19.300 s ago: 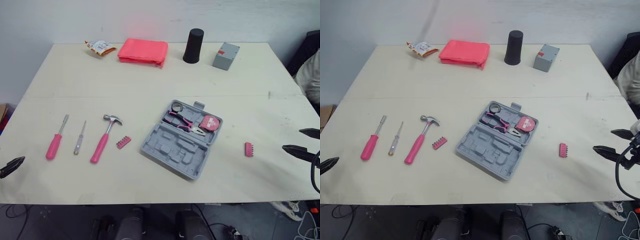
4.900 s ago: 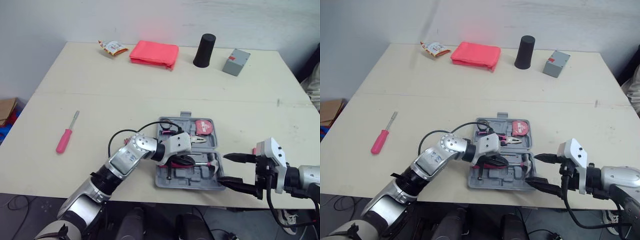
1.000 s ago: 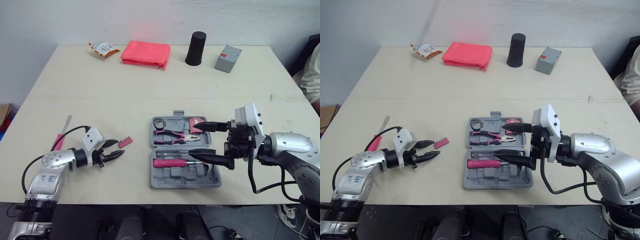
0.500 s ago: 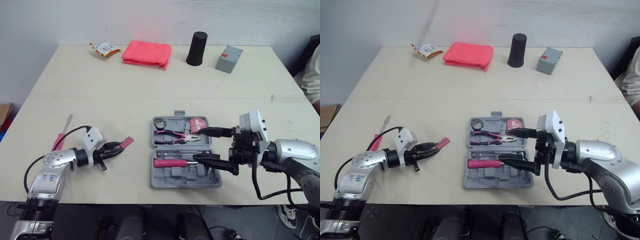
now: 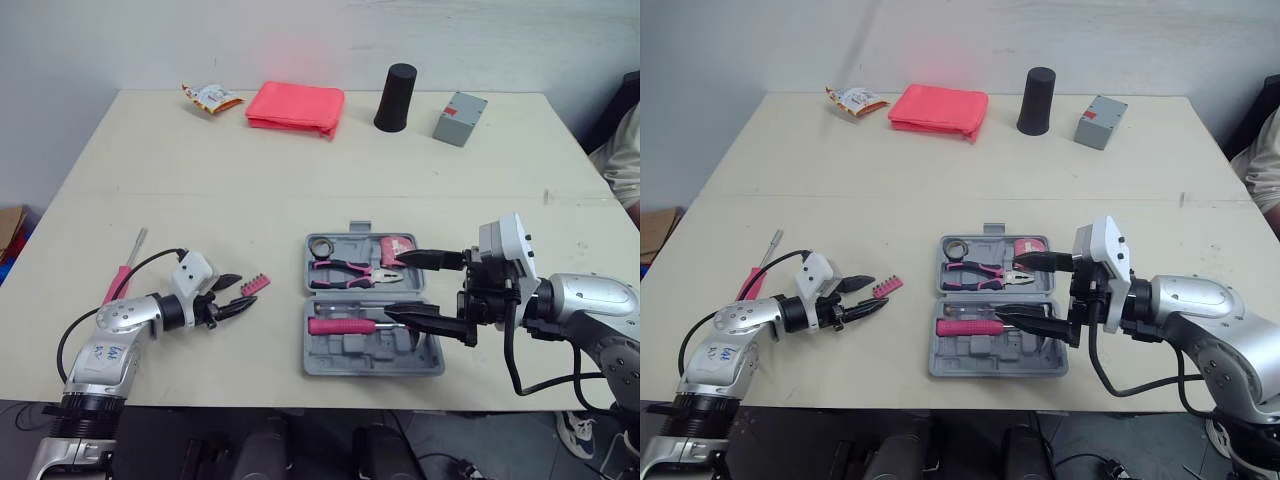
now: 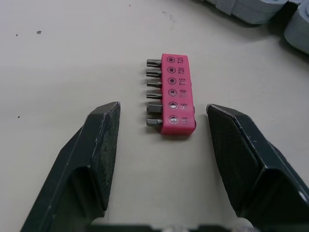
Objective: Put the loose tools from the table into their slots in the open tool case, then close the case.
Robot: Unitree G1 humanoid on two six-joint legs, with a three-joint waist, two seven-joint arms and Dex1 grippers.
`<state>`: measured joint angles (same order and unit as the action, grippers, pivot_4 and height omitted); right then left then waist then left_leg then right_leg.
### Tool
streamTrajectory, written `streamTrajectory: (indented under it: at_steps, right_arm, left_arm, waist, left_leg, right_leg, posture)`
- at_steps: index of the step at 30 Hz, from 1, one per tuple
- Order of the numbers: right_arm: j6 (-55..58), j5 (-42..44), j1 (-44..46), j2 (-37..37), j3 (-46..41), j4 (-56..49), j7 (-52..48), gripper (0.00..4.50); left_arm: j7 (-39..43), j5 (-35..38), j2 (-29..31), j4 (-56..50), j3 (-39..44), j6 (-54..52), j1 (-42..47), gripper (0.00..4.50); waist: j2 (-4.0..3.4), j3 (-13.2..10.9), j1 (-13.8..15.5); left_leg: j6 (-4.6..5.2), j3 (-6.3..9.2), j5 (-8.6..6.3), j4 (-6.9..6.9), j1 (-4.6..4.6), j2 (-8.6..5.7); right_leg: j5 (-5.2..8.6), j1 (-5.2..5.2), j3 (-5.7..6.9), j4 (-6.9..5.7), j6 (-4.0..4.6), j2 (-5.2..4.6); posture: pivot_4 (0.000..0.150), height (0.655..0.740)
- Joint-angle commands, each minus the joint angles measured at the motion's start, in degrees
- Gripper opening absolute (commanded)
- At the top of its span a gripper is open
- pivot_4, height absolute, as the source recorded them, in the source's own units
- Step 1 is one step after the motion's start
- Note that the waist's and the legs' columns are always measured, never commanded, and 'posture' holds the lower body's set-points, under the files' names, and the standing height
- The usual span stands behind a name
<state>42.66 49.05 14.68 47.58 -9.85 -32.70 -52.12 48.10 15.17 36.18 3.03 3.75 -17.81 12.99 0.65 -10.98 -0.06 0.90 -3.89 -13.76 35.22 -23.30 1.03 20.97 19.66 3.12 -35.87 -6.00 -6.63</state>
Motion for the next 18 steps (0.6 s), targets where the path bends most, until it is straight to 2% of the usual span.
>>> streamTrajectory:
  at_steps: [1,2,5,9,13,18]
  right_arm:
    - [-0.77,0.75,0.73,0.41,-1.01,-0.35,-0.33,4.50]
    - [-0.82,0.67,0.69,0.37,-0.92,-0.36,-0.34,4.50]
    - [-0.88,0.54,0.56,0.48,-0.79,-0.47,-0.47,4.50]
    - [-0.62,1.05,0.66,1.05,-1.30,-0.87,-0.87,4.50]
    - [-0.69,0.92,0.69,2.43,-1.00,-1.28,-2.46,4.50]
    - [-0.68,0.21,-1.51,5.48,-0.37,-2.36,-5.35,4.50]
  left_arm:
    - [0.08,-0.54,-0.43,0.79,-0.53,1.12,-0.50,2.05]
    - [0.30,-0.37,-0.56,0.74,-0.60,1.37,-0.51,1.61]
    - [0.50,0.17,-0.69,0.18,-0.47,1.46,-0.40,0.72]
    - [1.33,1.07,0.95,-2.43,0.70,1.17,-0.56,0.71]
    - [4.99,4.55,5.05,-13.16,1.33,-2.81,-1.05,0.71]
    - [9.60,6.13,10.67,-25.26,-3.26,-8.41,-2.05,0.71]
  waist:
    - [0.00,0.00,-0.01]
    - [0.00,0.00,-0.02]
    - [0.00,0.00,-0.02]
    - [0.01,-0.01,-0.03]
    - [0.14,-0.09,-0.14]
    - [0.15,-0.10,-0.14]
  left_leg:
    - [0.00,0.00,0.00,0.00,0.00,0.00]
    - [0.00,0.00,0.00,0.00,0.00,0.00]
    - [0.01,-0.01,-0.01,0.00,-0.02,0.00]
    - [0.01,-0.01,-0.01,0.00,-0.02,0.00]
    - [0.00,0.00,-0.01,-0.01,-0.06,0.00]
    - [-0.06,0.01,-0.05,-0.10,-0.09,0.01]
  right_leg:
    - [0.00,0.00,0.00,0.00,0.00,0.00]
    - [0.00,0.00,0.00,0.01,0.00,0.00]
    - [0.00,0.01,0.00,0.03,0.00,0.00]
    - [0.00,0.01,0.01,0.03,0.00,0.00]
    - [0.00,0.06,0.00,0.04,0.00,0.00]
    - [0.01,0.02,-0.01,0.24,0.01,0.00]
  posture:
    - [0.150,0.7355]
    - [0.150,0.7355]
    - [0.150,0.7355]
    - [0.150,0.7355]
    - [0.150,0.7355]
    - [0.150,0.7355]
